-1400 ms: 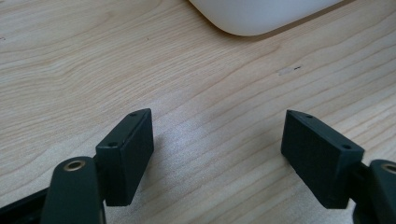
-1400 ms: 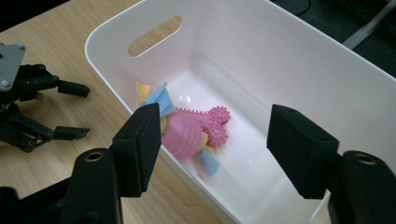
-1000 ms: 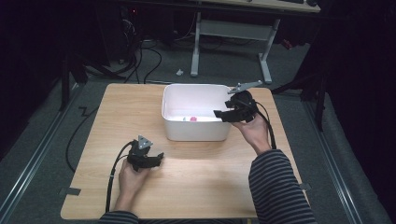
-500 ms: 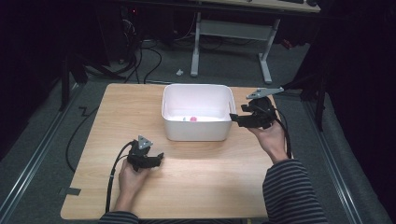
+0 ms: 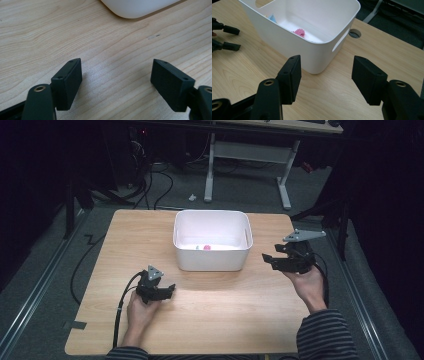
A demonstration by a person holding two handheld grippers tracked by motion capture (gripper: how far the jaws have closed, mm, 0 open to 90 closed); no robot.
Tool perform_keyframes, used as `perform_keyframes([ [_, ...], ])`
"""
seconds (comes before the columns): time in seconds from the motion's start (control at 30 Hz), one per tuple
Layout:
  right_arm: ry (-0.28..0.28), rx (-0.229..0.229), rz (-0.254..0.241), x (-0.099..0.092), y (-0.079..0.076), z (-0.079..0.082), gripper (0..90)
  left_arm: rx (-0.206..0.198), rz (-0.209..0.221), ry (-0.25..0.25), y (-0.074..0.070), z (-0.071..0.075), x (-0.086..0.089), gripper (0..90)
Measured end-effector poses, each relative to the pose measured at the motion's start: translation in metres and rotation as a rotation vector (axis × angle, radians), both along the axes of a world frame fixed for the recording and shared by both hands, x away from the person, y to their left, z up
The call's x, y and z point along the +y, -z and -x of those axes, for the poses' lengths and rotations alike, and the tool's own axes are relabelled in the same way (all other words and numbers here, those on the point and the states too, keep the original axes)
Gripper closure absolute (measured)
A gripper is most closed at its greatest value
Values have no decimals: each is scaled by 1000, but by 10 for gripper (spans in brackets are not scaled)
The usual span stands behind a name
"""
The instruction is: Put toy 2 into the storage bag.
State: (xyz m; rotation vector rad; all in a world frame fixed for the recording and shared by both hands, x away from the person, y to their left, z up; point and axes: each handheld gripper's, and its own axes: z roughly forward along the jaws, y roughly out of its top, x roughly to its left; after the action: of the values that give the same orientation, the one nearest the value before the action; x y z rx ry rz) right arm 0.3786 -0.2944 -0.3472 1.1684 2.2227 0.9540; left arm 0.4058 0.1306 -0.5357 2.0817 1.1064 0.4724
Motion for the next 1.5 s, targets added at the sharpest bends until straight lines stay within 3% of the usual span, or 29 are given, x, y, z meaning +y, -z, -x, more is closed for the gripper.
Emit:
perform_keyframes([
  [0.2, 12, -15, -24, -13, 10, 11, 409, 0, 0, 1, 0, 0, 0, 254],
  [0.3, 4, -30, -74, -20, 16, 16, 386, -1, -2, 8, 0, 1, 0, 249],
  [0.43, 17, -47, -102, -26, 24, 22, 371, -2, -4, 10, 0, 1, 0, 237],
  [0.67, 17, -47, -129, -26, 33, 27, 371, -1, -4, 14, 0, 1, 0, 232],
  [0.9, 87, 13, -154, -33, 62, 28, 369, -2, -4, 20, 0, 1, 0, 231],
  [1.03, 98, 38, -131, -33, 75, 31, 369, 0, -2, 27, 0, 2, 0, 231],
  [1.3, 157, 70, -209, -39, 105, 30, 353, 0, -2, 29, 0, 2, -1, 231],
  [1.5, 184, 86, -208, -36, 122, 29, 355, 0, -2, 38, 0, 2, -1, 232],
])
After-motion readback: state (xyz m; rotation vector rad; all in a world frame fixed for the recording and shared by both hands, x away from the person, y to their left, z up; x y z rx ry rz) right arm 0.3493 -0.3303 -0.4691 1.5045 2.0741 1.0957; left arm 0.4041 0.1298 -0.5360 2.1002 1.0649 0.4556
